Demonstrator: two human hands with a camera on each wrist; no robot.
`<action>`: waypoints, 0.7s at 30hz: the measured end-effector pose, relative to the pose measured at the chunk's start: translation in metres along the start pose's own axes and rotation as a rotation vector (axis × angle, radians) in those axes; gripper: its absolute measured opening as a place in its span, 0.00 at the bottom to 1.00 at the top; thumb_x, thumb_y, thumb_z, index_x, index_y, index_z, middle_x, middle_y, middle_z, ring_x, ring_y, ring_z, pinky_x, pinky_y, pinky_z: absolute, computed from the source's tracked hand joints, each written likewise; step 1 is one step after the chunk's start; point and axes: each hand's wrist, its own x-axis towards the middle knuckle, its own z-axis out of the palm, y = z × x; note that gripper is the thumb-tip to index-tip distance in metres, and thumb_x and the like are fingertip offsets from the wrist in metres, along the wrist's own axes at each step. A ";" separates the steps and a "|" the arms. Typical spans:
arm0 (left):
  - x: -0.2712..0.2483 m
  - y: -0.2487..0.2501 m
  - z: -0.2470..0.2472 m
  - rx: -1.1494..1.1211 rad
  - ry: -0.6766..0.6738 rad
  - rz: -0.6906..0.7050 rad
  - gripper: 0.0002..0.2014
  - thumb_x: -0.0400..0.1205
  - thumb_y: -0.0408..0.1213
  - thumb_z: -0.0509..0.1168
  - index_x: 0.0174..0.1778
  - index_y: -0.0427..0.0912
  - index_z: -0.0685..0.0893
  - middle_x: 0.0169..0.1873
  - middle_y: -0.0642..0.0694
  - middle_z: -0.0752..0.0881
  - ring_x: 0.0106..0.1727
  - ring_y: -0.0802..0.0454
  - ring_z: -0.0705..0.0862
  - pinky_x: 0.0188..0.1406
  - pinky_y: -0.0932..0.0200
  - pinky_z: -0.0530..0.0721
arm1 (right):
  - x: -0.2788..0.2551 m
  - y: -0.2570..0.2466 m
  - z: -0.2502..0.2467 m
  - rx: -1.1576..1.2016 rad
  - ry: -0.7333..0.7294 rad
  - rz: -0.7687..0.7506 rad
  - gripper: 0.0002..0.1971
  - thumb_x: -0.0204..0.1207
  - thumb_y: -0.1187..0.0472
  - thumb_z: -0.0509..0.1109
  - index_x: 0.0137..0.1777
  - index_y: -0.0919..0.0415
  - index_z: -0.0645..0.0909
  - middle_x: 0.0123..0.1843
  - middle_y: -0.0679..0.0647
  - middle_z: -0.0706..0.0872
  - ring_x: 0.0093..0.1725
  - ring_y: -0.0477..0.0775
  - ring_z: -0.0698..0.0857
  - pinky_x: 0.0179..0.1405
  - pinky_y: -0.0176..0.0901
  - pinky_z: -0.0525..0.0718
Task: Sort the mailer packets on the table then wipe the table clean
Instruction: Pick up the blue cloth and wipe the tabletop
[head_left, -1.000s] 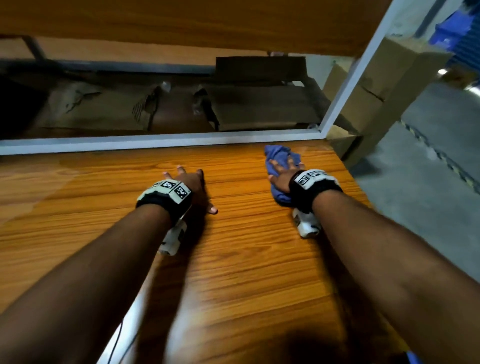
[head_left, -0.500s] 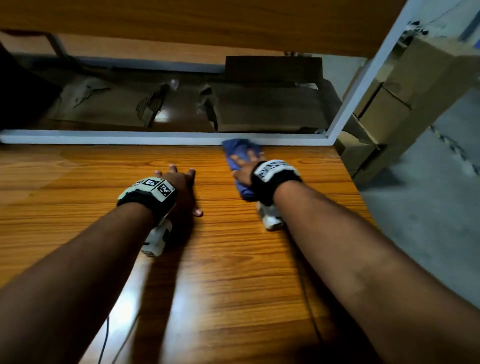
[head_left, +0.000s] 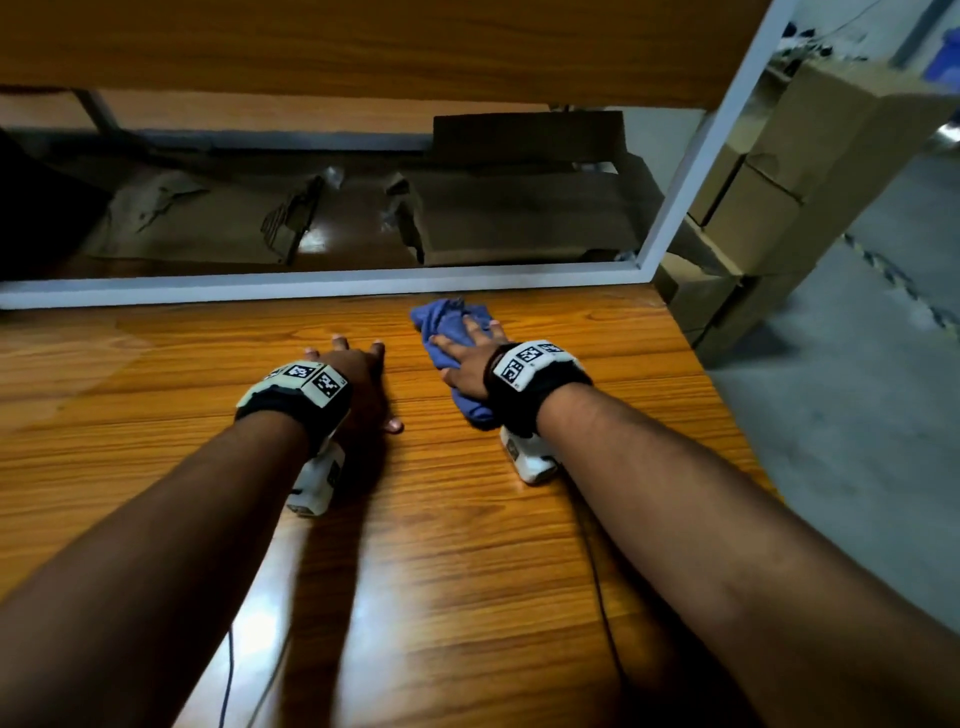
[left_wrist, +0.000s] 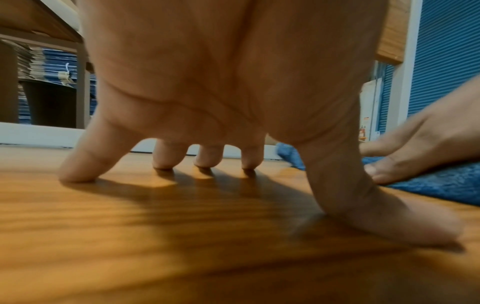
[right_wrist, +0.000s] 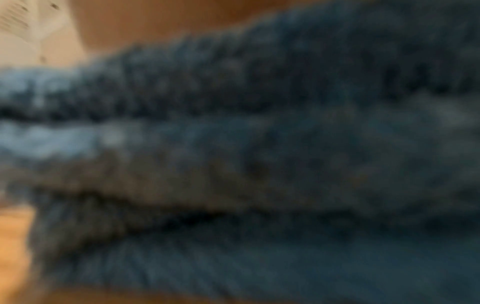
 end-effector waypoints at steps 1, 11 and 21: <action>-0.001 0.000 -0.001 -0.010 -0.005 0.007 0.49 0.77 0.51 0.71 0.84 0.59 0.42 0.83 0.34 0.39 0.80 0.21 0.45 0.75 0.27 0.62 | -0.003 0.013 -0.001 -0.006 0.001 0.032 0.31 0.81 0.37 0.51 0.80 0.29 0.41 0.85 0.50 0.30 0.83 0.67 0.33 0.81 0.68 0.40; 0.005 0.021 -0.010 -0.034 -0.006 0.011 0.37 0.82 0.43 0.67 0.82 0.35 0.57 0.80 0.27 0.59 0.79 0.26 0.60 0.78 0.32 0.61 | -0.035 0.038 0.009 0.093 -0.007 0.238 0.33 0.80 0.35 0.50 0.81 0.31 0.39 0.84 0.53 0.28 0.82 0.70 0.32 0.80 0.69 0.40; 0.027 0.070 -0.011 -0.097 -0.050 0.197 0.65 0.60 0.60 0.80 0.84 0.53 0.43 0.82 0.34 0.37 0.78 0.20 0.36 0.73 0.18 0.47 | -0.058 0.104 0.012 0.184 0.038 0.494 0.32 0.83 0.38 0.50 0.83 0.36 0.40 0.85 0.55 0.31 0.82 0.72 0.35 0.81 0.69 0.43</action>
